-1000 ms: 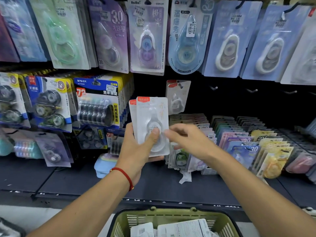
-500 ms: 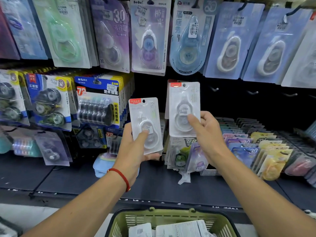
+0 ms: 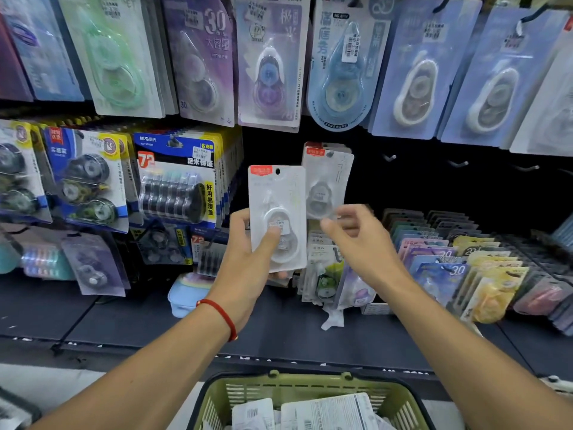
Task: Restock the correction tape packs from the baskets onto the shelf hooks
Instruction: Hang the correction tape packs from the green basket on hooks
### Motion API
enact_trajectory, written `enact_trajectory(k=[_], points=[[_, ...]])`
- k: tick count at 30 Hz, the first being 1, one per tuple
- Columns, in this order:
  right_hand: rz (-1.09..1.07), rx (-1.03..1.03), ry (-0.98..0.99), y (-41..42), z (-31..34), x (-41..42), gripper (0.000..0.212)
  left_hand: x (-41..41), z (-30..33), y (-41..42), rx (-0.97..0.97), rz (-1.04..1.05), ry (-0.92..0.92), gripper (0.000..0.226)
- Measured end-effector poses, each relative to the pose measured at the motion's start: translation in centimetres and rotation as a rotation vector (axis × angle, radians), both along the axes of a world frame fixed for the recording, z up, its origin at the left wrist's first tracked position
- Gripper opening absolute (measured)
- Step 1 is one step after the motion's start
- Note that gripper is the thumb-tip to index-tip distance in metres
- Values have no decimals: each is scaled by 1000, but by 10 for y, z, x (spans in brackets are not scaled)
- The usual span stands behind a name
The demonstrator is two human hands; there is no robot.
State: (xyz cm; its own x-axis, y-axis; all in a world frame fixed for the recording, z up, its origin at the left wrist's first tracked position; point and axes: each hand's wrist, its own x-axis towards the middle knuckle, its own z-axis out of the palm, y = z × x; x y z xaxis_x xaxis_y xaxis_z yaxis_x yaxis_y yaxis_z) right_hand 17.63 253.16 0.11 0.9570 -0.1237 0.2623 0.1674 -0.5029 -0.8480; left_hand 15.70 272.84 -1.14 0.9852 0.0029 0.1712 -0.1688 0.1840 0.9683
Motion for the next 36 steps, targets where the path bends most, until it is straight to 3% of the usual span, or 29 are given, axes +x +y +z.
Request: enact_trajectory(k=[2,4,11,20,27,30,33,34,36], points=[[253,87,34,5,-1,-3,28,-2,-1,-4,9,-82,-22,28],[342,134,9,9,-6,-3,25,-1,-3,-6,19,-139,-41,35],[68,348,-93,9,-3,5,19,3,-5,-9,166,-195,-50,73],[-5,376,-135,9,18,-1,19,-3,4,-12,150,-224,-41,85],[57,341,-112,6,22,-3,13,-1,0,-9,167,-231,-58,84],[-11,218,-50,4,16,6,27,1,-1,-5,294,-128,-137,74],[-155,-207,49,2,-5,16,49,7,-4,15,682,275,-366,60],[-215,-363,10,2,-13,17,56,12,-6,24,829,421,-449,58],[-243,-583,-261,5,-27,16,58,20,-7,41,1043,633,-463,64]])
